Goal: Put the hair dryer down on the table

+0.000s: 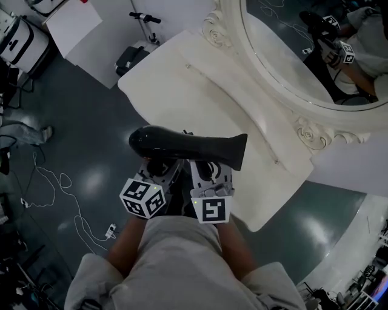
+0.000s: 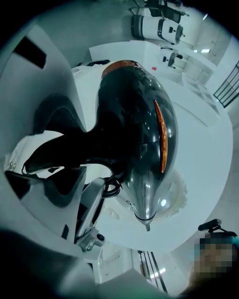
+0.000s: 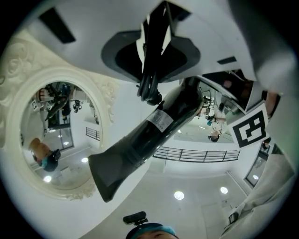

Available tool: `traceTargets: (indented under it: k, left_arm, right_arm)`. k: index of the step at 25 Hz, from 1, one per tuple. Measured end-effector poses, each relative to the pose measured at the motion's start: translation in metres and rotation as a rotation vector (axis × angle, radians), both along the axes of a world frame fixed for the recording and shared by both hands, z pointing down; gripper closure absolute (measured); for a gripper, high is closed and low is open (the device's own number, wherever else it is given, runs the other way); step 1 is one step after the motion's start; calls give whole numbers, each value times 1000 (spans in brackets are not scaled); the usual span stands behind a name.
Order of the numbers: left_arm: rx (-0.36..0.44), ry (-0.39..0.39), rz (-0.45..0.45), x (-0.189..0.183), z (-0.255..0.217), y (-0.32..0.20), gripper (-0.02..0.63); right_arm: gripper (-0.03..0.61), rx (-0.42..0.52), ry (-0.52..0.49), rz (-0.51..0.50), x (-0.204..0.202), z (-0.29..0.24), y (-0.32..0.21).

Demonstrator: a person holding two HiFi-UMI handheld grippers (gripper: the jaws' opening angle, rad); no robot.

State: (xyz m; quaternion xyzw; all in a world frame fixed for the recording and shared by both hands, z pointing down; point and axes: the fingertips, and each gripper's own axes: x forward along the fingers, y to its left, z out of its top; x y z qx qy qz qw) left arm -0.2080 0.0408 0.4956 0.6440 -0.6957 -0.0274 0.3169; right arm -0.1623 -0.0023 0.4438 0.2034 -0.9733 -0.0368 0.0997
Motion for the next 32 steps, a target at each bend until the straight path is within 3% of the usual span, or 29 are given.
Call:
traceTargets:
  k: [9,16,23,27,32]
  left_arm:
    - [-46,36,164,27,22,-42,407]
    - [-85,109,275,64,40,-65,407]
    - [-219,66,342,77,76,-71,405]
    - [-301,102,383,81,97,-71,405]
    - [-342,139,458,89,110,-79,405]
  right_arm:
    - [472,-17,49,171,31,17,-34]
    - [472,-59,96,294,68,36,-56]
    - [472,-167,150,378,87,77,-62]
    - [472,-219,181,418,88,97,-63]
    - [472,-259,207,491,97,109,-70]
